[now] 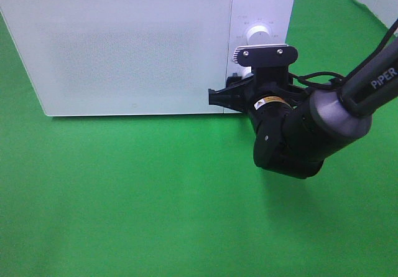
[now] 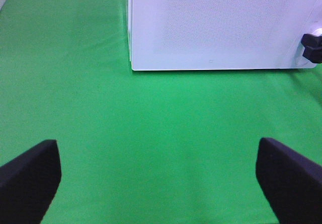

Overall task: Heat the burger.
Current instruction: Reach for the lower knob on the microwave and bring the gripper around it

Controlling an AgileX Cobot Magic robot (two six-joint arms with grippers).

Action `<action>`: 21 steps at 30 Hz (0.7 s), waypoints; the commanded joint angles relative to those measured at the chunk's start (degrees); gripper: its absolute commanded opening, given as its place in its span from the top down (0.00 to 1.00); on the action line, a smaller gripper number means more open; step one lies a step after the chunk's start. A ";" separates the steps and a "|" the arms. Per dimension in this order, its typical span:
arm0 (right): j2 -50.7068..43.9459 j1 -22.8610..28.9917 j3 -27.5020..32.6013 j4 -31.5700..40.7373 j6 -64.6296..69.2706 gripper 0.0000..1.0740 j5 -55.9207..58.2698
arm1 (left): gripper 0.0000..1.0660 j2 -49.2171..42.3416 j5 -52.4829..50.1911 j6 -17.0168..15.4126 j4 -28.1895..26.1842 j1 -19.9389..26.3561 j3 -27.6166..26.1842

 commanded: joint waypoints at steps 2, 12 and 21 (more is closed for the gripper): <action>-0.57 -0.86 -0.74 -0.29 -0.11 0.51 -4.13 | 0.08 -1.03 -0.52 0.11 -0.06 0.00 0.11; -0.57 -0.86 -0.74 -0.29 -0.11 0.89 -6.02 | 0.08 -1.03 -0.52 0.11 -0.06 0.00 0.11; -0.57 -0.86 -0.74 -5.44 -1.43 0.97 -9.00 | 0.08 -1.03 -0.52 0.11 -0.06 0.00 0.11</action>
